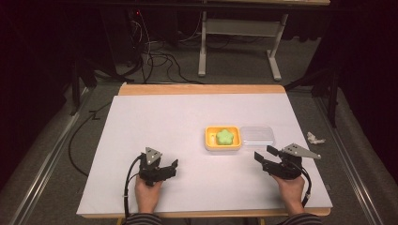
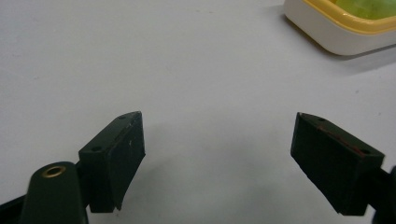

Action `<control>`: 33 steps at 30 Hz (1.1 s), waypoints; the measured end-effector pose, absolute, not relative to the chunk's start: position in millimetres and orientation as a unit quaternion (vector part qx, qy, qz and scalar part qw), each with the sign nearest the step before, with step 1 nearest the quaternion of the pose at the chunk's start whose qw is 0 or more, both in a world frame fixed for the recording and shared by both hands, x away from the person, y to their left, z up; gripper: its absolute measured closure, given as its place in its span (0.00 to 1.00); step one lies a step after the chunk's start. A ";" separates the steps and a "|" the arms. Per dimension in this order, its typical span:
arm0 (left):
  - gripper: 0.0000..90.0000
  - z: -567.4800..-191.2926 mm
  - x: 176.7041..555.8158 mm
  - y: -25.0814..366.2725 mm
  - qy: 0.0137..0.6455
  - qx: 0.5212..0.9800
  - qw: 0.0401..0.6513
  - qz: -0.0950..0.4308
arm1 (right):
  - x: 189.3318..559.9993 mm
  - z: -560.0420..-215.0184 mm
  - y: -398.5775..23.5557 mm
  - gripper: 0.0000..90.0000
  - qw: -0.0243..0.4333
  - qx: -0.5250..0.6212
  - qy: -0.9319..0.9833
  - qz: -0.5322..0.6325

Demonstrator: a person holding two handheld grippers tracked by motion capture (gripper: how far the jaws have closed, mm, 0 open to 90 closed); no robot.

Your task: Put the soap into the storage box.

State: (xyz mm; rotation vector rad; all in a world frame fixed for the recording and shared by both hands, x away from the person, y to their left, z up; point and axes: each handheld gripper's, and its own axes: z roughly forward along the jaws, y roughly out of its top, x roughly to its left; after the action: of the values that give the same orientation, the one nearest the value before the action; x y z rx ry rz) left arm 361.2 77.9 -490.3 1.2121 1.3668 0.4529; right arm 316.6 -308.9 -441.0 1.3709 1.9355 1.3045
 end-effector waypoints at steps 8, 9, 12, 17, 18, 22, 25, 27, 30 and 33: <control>0.20 -490.6 361.9 77.7 0.588 0.519 0.588 0.195 | 316.8 -446.8 -305.2 0.40 0.210 0.496 0.703 0.464; 0.20 -490.6 362.1 77.5 0.589 0.518 0.588 0.196 | 316.9 -448.1 -305.2 0.40 0.210 0.496 0.703 0.465; 0.20 -490.6 361.8 77.9 0.589 0.520 0.586 0.198 | 316.2 -451.6 -305.2 0.40 0.206 0.499 0.703 0.463; 0.20 -490.6 362.0 77.8 0.590 0.518 0.586 0.199 | 315.7 -453.0 -304.3 0.40 0.206 0.497 0.708 0.458; 0.20 -490.6 362.0 77.7 0.590 0.518 0.586 0.199 | 315.5 -453.0 -303.5 0.40 0.206 0.497 0.710 0.454; 0.20 -490.6 361.7 77.5 0.588 0.518 0.588 0.199 | 315.5 -455.3 -300.6 0.40 0.209 0.494 0.716 0.447; 0.20 -490.6 361.8 77.6 0.589 0.518 0.588 0.199 | 314.7 -456.4 -298.0 0.40 0.209 0.493 0.720 0.442; 0.20 -490.6 361.7 77.5 0.589 0.518 0.588 0.199 | 314.9 -457.5 -296.8 0.40 0.208 0.493 0.721 0.440; 0.20 -490.6 361.7 77.6 0.588 0.519 0.588 0.199 | 315.4 -459.0 -295.8 0.40 0.207 0.492 0.724 0.437; 0.20 -490.6 361.7 77.6 0.588 0.519 0.588 0.199 | 315.3 -460.6 -294.3 0.40 0.206 0.494 0.724 0.436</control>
State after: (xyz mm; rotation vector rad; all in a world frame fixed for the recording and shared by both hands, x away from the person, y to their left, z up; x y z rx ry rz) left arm 361.7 77.6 -490.6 1.2086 1.3706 0.4640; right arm 315.3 -294.3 -460.6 1.3766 2.0156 1.2134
